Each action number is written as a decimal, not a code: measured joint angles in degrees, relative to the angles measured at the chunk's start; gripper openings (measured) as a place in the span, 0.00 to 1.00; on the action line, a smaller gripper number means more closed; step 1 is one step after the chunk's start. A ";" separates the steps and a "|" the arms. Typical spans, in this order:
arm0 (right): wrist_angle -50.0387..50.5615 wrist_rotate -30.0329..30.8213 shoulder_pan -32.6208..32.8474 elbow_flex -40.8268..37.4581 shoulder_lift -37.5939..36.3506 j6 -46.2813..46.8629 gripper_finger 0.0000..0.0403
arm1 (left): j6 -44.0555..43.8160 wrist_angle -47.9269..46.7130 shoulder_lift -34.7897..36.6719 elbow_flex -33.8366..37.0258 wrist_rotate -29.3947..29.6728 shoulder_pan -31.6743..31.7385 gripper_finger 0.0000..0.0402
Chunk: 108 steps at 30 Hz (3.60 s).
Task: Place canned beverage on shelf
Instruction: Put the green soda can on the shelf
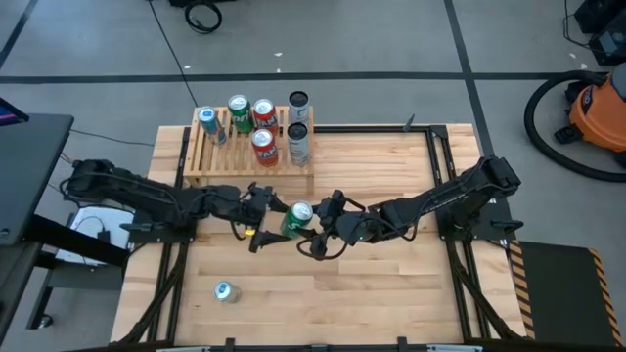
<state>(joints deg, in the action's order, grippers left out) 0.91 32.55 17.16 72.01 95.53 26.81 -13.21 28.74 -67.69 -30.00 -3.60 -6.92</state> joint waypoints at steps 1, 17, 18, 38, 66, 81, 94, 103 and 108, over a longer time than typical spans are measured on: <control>0.03 -0.45 -0.18 0.00 0.00 0.00 0.72 | 0.16 0.31 -0.35 0.00 0.02 -0.02 0.98; -1.65 -4.32 -1.17 0.00 0.00 -1.07 0.72 | 1.12 6.97 -3.73 -0.03 -1.40 0.37 0.97; -1.90 -4.34 -1.17 0.00 0.00 -1.11 0.72 | 1.20 7.01 -3.73 -0.04 -1.46 0.50 0.96; -3.08 -4.82 -1.06 0.11 -0.04 -3.44 0.88 | 0.36 3.72 -1.10 -0.02 -2.53 0.74 0.76; 4.36 4.26 10.73 0.07 -12.49 -15.24 0.88 | 9.54 -29.92 35.21 -0.02 12.23 8.34 0.76; 9.70 4.51 13.04 0.02 -12.30 -15.87 0.88 | 10.03 -38.59 37.76 -0.01 27.28 12.31 0.76; 10.43 4.93 13.98 0.00 -12.26 -14.39 0.88 | 15.20 -42.17 40.92 -0.02 28.48 21.69 0.76; 10.47 4.92 14.00 0.00 -12.25 -13.04 0.88 | 16.63 -42.30 40.84 -0.02 18.14 32.70 0.76; 10.49 4.91 14.02 0.00 -12.24 -12.83 0.88 | 16.08 -41.35 40.83 -0.02 10.71 38.87 0.76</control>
<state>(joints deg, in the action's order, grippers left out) 11.40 37.45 31.18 72.01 83.29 13.98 2.88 -12.61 -26.87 -30.02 7.11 31.95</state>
